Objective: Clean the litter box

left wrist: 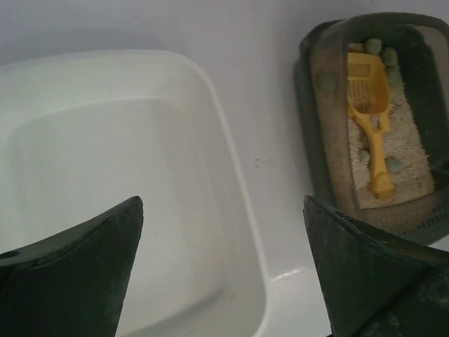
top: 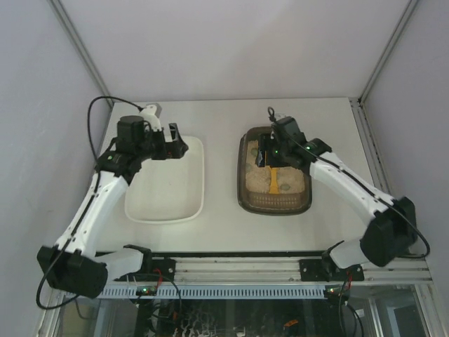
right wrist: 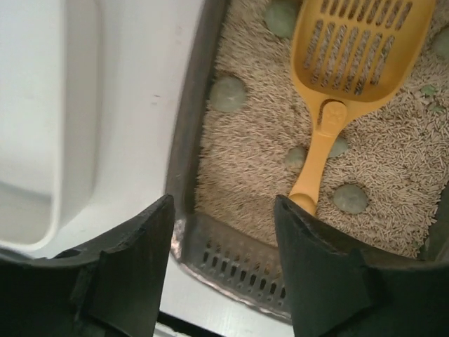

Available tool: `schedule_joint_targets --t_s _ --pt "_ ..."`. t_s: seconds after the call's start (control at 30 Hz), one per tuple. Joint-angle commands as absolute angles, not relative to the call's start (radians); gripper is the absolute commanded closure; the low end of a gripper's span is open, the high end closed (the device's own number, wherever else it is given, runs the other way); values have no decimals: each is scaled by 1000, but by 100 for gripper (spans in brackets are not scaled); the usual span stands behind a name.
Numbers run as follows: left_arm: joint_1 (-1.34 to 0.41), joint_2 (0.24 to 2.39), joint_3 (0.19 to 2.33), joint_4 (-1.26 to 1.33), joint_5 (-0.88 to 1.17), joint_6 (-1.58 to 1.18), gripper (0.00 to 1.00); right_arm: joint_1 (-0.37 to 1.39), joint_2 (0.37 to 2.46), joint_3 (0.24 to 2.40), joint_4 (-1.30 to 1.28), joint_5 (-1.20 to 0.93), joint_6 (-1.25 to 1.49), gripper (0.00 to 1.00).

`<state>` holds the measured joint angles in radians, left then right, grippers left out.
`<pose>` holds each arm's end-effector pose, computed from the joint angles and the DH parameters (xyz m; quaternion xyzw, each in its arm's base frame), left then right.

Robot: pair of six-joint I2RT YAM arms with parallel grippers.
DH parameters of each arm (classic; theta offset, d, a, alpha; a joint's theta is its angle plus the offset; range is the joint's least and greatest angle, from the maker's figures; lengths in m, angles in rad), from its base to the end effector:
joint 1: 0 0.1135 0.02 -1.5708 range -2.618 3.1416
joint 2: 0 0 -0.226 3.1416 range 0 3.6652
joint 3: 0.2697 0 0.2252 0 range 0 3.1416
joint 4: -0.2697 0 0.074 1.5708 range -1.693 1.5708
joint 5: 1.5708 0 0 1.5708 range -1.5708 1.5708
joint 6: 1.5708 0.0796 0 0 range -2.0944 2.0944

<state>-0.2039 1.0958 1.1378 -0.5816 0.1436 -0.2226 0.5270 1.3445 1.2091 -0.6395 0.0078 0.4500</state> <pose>0.2543 -0.0642 0.3050 0.0273 0.8680 -0.1651 0.4674 0.2615 0.1515 0.2564 -0.0340 0.9212 0.1787 0.3439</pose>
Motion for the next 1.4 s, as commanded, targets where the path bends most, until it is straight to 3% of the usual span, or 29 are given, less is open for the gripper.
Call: schedule_joint_targets --t_s 0.0,0.1,0.4,1.13,1.37 --pt "-290 1237 1268 -474 285 -366 0 533 1488 1281 -703 136 418 44" --pt "-321 1273 1269 -432 290 -386 0 528 1538 1277 -722 211 418 49" --pt "-437 1272 1240 -325 241 -315 0 506 1626 1236 -665 231 410 49" --pt "-440 1294 1210 -306 265 -308 0 415 1813 1236 -529 64 404 57" --pt "-440 1292 1201 -306 232 -308 0 408 1839 1236 -514 60 403 64"
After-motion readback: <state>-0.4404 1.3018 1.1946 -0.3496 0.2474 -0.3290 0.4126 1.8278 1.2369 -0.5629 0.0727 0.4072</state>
